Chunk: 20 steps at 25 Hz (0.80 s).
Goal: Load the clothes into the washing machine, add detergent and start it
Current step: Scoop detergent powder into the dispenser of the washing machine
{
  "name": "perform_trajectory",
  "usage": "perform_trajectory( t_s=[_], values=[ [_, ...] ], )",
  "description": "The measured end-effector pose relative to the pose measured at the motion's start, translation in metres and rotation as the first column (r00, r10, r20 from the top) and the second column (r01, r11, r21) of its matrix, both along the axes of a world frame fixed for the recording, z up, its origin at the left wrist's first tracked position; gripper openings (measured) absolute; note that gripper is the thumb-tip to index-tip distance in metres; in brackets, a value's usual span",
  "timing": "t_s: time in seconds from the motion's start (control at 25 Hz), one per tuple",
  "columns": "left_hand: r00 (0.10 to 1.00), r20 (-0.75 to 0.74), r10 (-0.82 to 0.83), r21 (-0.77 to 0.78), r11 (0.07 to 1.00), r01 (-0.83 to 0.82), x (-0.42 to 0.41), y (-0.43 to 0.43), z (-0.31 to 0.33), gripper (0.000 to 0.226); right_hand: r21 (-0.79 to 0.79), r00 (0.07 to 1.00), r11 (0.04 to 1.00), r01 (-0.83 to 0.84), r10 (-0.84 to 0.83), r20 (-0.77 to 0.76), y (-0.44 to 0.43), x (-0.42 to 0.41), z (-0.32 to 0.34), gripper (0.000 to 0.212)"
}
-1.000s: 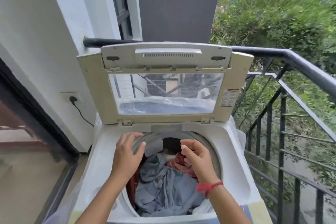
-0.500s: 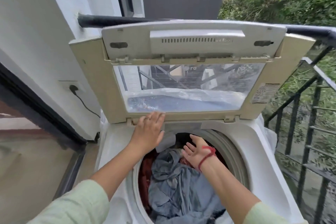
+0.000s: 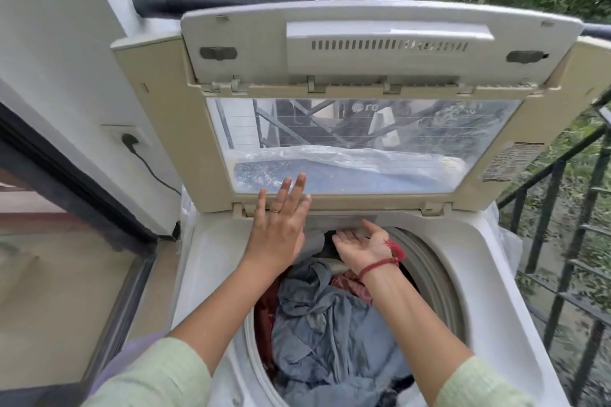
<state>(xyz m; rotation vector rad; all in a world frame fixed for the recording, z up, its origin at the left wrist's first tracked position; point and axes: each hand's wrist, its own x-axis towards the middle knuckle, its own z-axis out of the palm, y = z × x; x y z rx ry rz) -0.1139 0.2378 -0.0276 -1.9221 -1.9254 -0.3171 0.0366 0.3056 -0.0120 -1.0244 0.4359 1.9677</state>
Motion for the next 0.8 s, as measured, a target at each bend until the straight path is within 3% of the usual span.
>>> perform_trajectory(
  t_s=[0.16, 0.32, 0.48, 0.8],
  values=[
    [0.999, 0.032, 0.009, -0.024, 1.000, -0.008, 0.000, 0.004, -0.003, 0.076, 0.008, 0.999, 1.000, 0.019, -0.019, -0.032, 0.000, 0.003, -0.002, 0.056],
    [1.000, 0.014, 0.025, -0.032, 0.999, -0.025, 0.001, 0.004, -0.002, 0.080, 0.095, 0.994, 0.993, -0.071, 0.062, 0.093, -0.004, -0.005, -0.015, 0.063],
    [0.998, 0.048, 0.028, -0.027, 0.999, -0.027, 0.004, 0.005, -0.002, 0.081, 0.146, 0.978, 0.983, -0.111, 0.083, 0.190, -0.008, -0.006, -0.016, 0.052],
    [0.996, 0.081, 0.042, -0.068, 0.997, -0.037, 0.006, 0.005, -0.001, 0.080, 0.137, 0.935, 0.970, -0.202, 0.149, 0.322, -0.031, 0.019, -0.024, 0.053]
  ],
)
